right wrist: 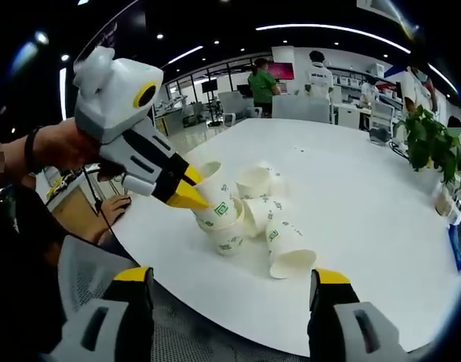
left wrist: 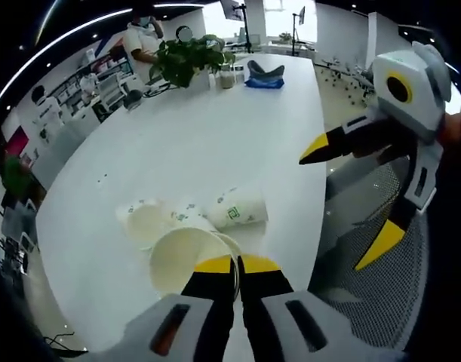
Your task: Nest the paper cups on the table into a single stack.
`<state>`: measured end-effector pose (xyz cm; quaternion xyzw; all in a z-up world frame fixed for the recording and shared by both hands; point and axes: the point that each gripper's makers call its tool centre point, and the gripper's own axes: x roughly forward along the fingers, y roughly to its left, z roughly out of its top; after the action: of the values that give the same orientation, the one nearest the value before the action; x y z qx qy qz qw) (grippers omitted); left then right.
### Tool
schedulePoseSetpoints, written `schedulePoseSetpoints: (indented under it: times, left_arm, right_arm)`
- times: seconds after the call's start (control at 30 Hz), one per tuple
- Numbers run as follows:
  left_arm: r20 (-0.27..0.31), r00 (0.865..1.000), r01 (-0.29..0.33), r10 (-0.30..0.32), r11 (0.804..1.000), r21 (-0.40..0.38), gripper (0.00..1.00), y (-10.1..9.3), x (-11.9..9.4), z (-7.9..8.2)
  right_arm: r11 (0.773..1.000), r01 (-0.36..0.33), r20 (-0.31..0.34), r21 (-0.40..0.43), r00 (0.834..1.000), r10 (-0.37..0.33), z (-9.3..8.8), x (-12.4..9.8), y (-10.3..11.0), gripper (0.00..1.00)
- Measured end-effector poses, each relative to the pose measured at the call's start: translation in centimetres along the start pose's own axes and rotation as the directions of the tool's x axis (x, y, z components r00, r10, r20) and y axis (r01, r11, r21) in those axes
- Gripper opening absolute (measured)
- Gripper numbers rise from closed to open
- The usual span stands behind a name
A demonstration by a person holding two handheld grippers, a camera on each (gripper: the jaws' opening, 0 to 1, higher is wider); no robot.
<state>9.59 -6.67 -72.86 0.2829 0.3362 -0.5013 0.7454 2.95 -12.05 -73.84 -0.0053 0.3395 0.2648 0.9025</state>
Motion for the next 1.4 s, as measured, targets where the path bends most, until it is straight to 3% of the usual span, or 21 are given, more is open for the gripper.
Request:
schedulePoseSetpoints:
  times: [0.7,0.93,1.27,1.4]
  left_arm:
    - [-0.027,0.999,0.018,-0.018,1.000,-0.014,0.00,-0.1,1.1,-0.9]
    - [-0.028,0.999,0.029,-0.030,0.999,-0.024,0.07,-0.1,1.3,-1.1]
    - [0.022,1.000,0.019,-0.018,0.999,-0.037,0.17,0.6,0.4,-0.3]
    - [0.064,0.997,-0.033,0.036,0.998,-0.044,0.18,2.8,-0.8,0.4]
  right_arm:
    - [1.000,-0.003,-0.008,-0.006,1.000,0.003,0.2,0.8,-0.4,0.86]
    - [1.000,-0.007,-0.001,-0.015,1.000,0.007,1.0,1.8,-0.7,0.86]
    - [0.999,-0.020,-0.006,-0.033,1.000,0.020,1.4,3.1,-1.2,0.86]
    - [0.999,-0.025,-0.002,-0.035,1.000,0.025,1.6,3.4,-1.1,0.86]
